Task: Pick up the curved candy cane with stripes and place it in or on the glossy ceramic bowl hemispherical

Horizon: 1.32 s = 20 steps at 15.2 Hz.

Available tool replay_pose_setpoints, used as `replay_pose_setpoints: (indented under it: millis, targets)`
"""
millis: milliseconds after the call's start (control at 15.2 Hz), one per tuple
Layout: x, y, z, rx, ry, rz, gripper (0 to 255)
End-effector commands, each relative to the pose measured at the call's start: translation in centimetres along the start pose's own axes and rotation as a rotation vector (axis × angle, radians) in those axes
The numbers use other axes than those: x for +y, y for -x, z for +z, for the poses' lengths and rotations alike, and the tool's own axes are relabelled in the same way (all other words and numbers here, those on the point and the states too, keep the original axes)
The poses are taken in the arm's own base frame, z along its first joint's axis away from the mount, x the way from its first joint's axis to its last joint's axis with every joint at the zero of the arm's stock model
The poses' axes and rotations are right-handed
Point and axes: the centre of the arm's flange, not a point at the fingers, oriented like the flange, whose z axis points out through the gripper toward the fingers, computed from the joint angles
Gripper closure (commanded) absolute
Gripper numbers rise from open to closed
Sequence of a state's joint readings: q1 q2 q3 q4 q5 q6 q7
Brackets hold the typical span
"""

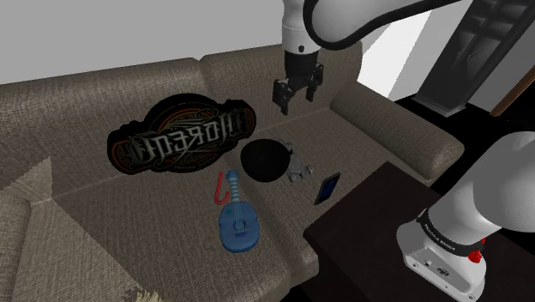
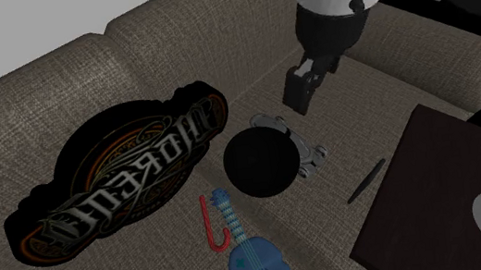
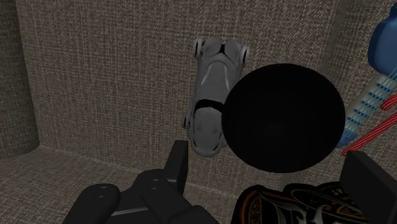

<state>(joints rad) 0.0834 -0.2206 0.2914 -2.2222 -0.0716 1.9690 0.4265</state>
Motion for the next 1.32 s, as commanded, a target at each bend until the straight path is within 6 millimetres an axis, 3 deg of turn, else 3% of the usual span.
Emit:
replay_pose_setpoints:
  millis: [0,1254]
  targets:
    - [-2.0,-1.4,1.0,0.001,0.005,0.0,0]
    - [-20.6,-14.3,13.3,0.002,0.067,-0.002,0]
